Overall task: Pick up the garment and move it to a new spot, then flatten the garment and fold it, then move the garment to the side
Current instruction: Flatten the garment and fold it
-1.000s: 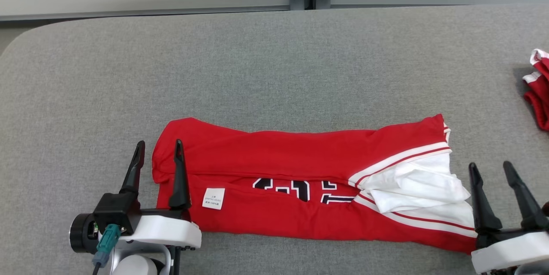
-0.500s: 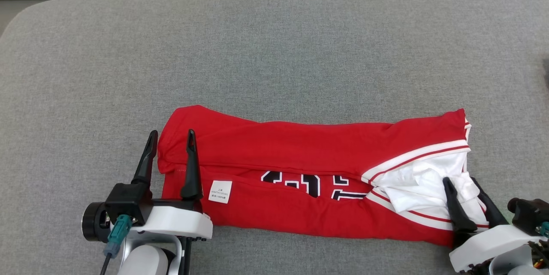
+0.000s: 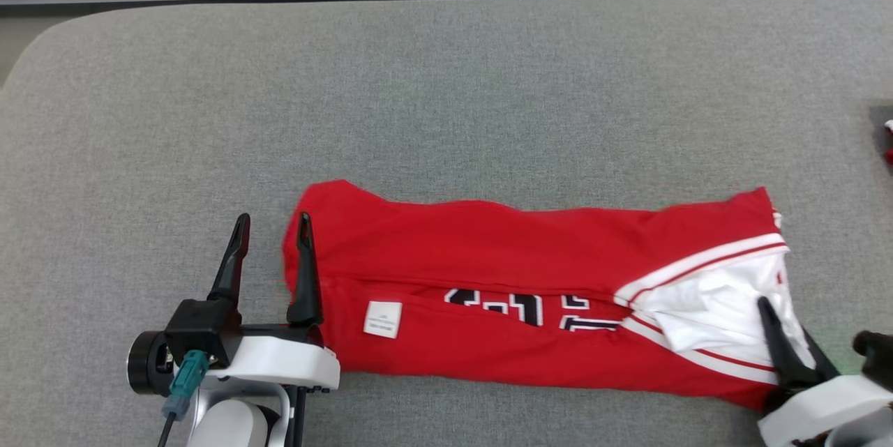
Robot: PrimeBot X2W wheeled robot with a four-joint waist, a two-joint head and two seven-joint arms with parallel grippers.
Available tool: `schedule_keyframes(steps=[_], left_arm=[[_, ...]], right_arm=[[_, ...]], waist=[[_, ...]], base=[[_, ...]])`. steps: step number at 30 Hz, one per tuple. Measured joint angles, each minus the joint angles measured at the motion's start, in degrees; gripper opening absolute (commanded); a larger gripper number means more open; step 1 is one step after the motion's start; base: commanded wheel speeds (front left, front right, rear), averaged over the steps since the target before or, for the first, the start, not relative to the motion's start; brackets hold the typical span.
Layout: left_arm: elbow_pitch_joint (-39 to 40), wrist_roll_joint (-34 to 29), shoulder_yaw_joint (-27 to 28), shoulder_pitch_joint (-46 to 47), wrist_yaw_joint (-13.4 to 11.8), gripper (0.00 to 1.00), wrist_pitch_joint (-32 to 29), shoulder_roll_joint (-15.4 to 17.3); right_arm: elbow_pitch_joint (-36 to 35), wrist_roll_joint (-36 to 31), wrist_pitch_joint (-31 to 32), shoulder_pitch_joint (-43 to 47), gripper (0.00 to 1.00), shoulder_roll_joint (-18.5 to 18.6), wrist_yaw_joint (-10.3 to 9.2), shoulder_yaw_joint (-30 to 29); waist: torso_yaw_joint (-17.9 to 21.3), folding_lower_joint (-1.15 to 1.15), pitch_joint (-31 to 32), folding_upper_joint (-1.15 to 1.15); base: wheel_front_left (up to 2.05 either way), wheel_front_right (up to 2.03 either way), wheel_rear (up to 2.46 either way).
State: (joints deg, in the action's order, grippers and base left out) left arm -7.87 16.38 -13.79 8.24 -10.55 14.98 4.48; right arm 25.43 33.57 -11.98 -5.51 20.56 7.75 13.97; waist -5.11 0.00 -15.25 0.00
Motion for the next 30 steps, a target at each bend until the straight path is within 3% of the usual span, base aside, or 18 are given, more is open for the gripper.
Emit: schedule_keyframes(steps=[12,18,25,30], left_arm=[[-0.81,-0.33,0.69,-2.90,0.94,1.00,0.00,-0.23],[-1.13,-0.33,0.87,-3.39,1.29,1.00,0.00,-0.12],[-1.07,-0.34,0.29,-3.36,1.67,1.00,0.00,-0.27],[-1.16,-0.26,-0.64,-2.64,1.91,1.00,0.01,-0.91]], right_arm=[[1.15,-1.41,-1.74,2.08,0.00,2.72,-0.19,-6.46],[-7.61,-4.43,-0.01,1.92,0.00,2.27,-0.21,-5.98],[-22.10,-8.01,8.82,-1.93,0.00,-3.12,-0.26,1.87],[-23.10,-7.61,12.65,-6.10,0.00,-7.92,-0.26,10.36]], waist=[[0.44,0.00,4.50,0.00],[0.41,0.00,6.33,0.00],[-1.21,0.00,6.44,0.00],[-3.36,0.00,5.76,0.00]], base=[[0.00,0.00,0.00],[0.00,0.00,0.00],[0.00,0.00,0.00],[0.00,0.00,0.00]])
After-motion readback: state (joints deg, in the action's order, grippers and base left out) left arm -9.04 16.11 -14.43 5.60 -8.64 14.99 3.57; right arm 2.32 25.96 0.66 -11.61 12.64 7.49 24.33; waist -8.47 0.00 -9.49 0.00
